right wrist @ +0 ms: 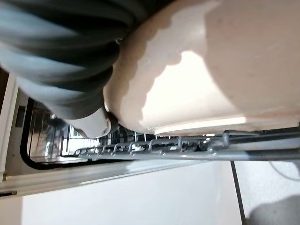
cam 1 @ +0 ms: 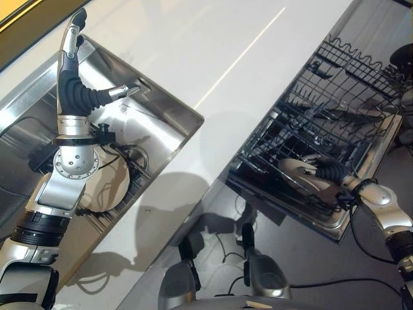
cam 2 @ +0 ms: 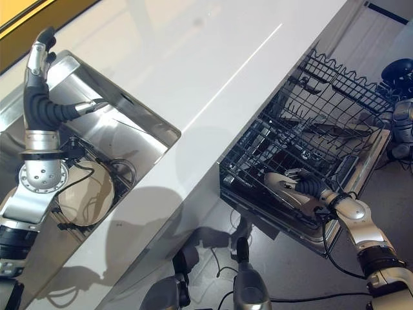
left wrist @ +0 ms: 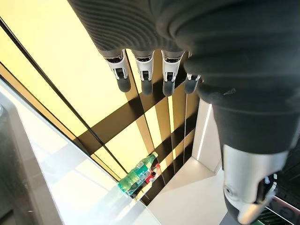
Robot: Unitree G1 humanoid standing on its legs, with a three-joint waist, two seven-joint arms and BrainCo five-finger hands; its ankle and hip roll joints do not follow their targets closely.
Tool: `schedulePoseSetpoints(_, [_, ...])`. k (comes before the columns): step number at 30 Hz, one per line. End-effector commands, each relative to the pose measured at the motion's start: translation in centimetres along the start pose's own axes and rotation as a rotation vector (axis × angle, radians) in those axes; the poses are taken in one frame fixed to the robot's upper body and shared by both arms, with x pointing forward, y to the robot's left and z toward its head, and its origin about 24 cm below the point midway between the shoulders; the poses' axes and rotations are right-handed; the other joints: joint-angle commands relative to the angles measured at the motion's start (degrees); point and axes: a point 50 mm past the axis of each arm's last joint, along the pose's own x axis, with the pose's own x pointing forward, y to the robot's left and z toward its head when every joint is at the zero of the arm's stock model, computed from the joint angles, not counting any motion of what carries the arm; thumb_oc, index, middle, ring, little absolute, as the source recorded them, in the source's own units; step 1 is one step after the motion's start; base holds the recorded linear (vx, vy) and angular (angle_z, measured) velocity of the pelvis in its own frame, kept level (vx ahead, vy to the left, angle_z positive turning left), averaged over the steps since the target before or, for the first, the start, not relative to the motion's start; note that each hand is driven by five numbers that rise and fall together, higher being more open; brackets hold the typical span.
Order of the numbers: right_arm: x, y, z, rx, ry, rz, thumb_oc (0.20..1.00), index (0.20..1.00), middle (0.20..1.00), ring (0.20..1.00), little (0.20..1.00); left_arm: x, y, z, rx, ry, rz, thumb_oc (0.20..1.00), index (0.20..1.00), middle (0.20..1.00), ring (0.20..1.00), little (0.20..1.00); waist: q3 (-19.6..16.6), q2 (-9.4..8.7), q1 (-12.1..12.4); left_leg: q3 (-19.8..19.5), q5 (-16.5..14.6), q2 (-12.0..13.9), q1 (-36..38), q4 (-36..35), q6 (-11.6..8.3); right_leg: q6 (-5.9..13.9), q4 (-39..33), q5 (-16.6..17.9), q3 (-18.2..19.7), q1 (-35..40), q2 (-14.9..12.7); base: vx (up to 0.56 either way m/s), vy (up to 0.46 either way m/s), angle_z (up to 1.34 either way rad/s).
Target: Pick up plates and place into dishwasher.
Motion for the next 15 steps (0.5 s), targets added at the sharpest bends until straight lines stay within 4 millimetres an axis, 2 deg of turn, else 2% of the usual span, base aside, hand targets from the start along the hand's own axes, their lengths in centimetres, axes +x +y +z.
schedulePoseSetpoints(1, [-0.9, 2.3, -2.8, -0.001, 0.101, 0.030, 0.705, 0.705, 0.705, 0.705, 0.705, 1.2, 1.2, 1.0, 0.008, -0.066, 0.051, 1.000, 1.000, 1.000, 1.000, 1.000, -2.60, -0.26, -0.75, -1.95, 1.51, 1.43, -4.65, 2.05, -0.24, 1.07, 5.61, -4.39, -1.15, -4.14, -0.47, 0.01, -0.017, 0.07])
schedulePoseSetpoints(2, [-1.3, 2.2, -3.1, 0.002, 0.105, 0.000, 1.000, 1.000, 1.000, 1.000, 1.000, 1.1, 1.3, 0.9, 0.007, -0.062, 0.048, 1.000, 1.000, 1.000, 1.000, 1.000, -3.17, -0.50, -0.78, -1.69, 1.42, 1.45, -3.90, 1.60, -0.18, 1.16, 5.24, -4.36, -1.22, -3.44, -0.37, 0.02, -0.019, 0.08])
schedulePoseSetpoints(5, [-1.9, 1.9, -3.4, 0.007, 0.110, -0.064, 1.000, 1.000, 1.000, 1.000, 1.000, 0.7, 1.6, 0.7, 0.009, -0.048, 0.041, 1.000, 1.000, 1.000, 1.000, 1.000, -4.75, -1.05, -0.83, -1.19, 1.29, 1.49, -2.18, 0.60, -0.09, 1.39, 4.48, -4.22, -1.30, -2.01, -0.25, 0.03, -0.008, 0.06])
schedulePoseSetpoints(8, [-2.4, 1.3, -2.9, 0.015, 0.071, -0.121, 1.000, 1.000, 1.000, 1.000, 1.000, 0.1, 1.7, 0.1, 0.017, -0.018, 0.034, 1.000, 1.000, 1.000, 1.000, 1.000, -6.17, -1.40, -1.12, -0.84, 1.08, 1.65, -0.74, 0.21, -0.06, 1.41, 4.39, -4.32, -1.35, -0.83, -0.07, 0.07, 0.008, -0.02])
schedulePoseSetpoints(12, [-3.0, 0.3, 0.5, 0.000, -0.100, -0.219, 1.000, 1.000, 1.000, 1.000, 1.000, -2.1, 2.1, -1.6, 0.093, 0.056, 0.007, 1.000, 1.000, 1.000, 1.000, 1.000, -8.52, -1.75, -2.01, -0.35, 0.57, 1.74, 1.60, -0.41, 0.23, 1.34, 4.24, -4.69, -0.89, 0.99, 0.32, 0.11, 0.030, 0.00])
schedulePoseSetpoints(13, [-3.1, 0.2, 0.8, -0.006, -0.122, -0.232, 1.000, 1.000, 1.000, 1.000, 1.000, -2.4, 2.1, -1.8, 0.100, 0.066, 0.003, 1.000, 1.000, 1.000, 1.000, 1.000, -8.72, -1.75, -2.04, -0.29, 0.54, 1.73, 1.86, -0.51, 0.26, 1.33, 4.16, -4.70, -0.84, 1.20, 0.36, 0.09, 0.040, -0.02])
schedulePoseSetpoints(15, [-3.6, -0.3, 3.3, -0.042, -0.240, -0.303, 1.000, 1.000, 1.000, 1.000, 1.000, -4.0, 2.4, -2.9, 0.151, 0.127, -0.020, 1.000, 1.000, 1.000, 1.000, 1.000, -10.00, -1.64, -2.61, 0.01, 0.21, 1.76, 2.68, -0.73, 0.42, 1.24, 4.02, -4.88, -0.43, 1.68, 0.62, 0.08, 0.065, -0.07])
